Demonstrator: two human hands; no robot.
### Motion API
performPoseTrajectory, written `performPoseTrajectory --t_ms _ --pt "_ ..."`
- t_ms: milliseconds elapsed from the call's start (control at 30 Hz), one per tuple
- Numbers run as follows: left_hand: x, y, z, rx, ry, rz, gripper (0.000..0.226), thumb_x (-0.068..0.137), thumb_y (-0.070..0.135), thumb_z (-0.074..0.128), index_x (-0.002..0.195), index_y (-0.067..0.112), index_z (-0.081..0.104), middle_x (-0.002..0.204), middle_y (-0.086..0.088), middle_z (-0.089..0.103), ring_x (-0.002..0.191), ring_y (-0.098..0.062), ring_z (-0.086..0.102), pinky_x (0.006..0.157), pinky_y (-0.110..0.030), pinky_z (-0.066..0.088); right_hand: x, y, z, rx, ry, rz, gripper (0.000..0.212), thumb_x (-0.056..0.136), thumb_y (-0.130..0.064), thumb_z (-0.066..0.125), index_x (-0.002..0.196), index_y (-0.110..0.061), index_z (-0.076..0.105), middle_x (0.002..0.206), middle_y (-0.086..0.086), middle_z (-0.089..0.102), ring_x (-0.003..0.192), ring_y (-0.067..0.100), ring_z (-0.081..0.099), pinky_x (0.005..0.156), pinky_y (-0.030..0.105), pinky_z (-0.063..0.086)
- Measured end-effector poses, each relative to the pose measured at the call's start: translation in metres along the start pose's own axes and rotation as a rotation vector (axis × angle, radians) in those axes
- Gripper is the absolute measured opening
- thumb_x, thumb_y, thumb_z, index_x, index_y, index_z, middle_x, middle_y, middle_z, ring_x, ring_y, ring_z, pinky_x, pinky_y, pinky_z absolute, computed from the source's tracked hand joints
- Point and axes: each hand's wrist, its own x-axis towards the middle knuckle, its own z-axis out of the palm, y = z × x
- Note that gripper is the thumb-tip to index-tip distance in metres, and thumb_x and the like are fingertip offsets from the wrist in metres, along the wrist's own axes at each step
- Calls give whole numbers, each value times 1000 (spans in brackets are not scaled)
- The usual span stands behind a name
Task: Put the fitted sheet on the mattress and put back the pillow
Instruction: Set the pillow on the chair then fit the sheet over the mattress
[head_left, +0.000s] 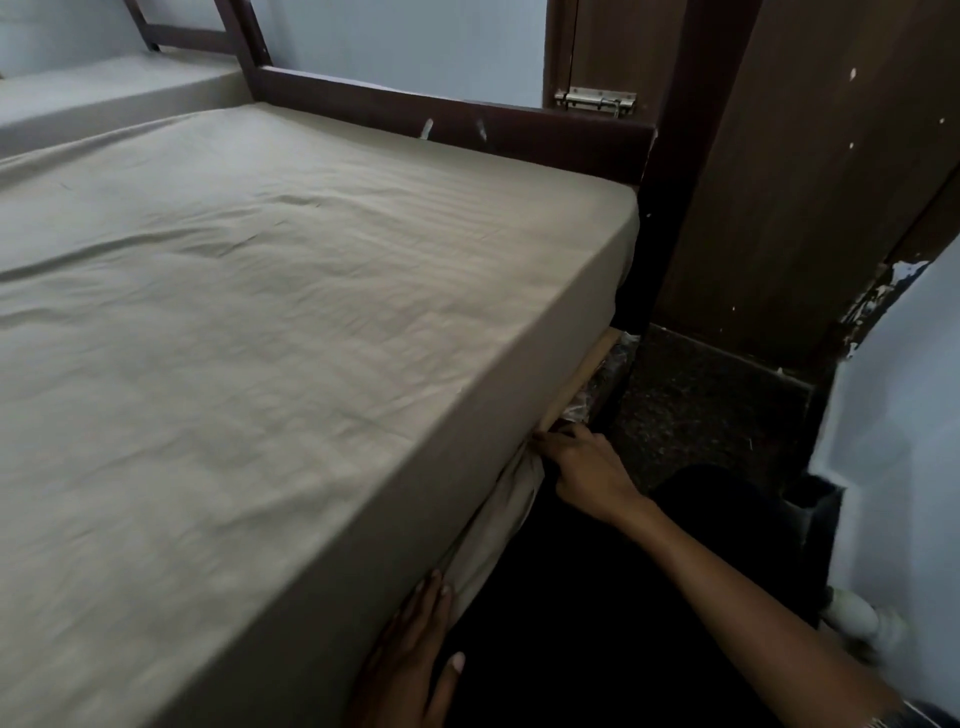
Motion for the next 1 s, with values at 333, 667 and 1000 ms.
performPoseTrajectory --t_ms 333,667,1000 --pt "-3 9 -7 -119 -6 -123 60 79 36 46 135 17 39 139 -4 49 134 -4 28 104 -8 22 10 -13 0 -338 40 -149 43 73 -25 60 113 -36 66 122 -13 63 94 30 48 80 36 40" --pt "-7 2 -8 -304 -13 -119 61 86 42 43 143 28 32 149 33 4 137 11 12 108 -4 8 -4 -31 14 -158 7 1 67 77 -22 57 142 -17 40 145 3 41 127 41 30 103 40 38" --pt "-10 23 -22 -340 -1 -287 72 77 54 26 143 24 29 149 21 16 139 7 15 110 -6 6 -24 -38 27 -124 136 -219 73 41 -8 71 112 -23 69 117 -6 66 84 28 48 67 37 44"
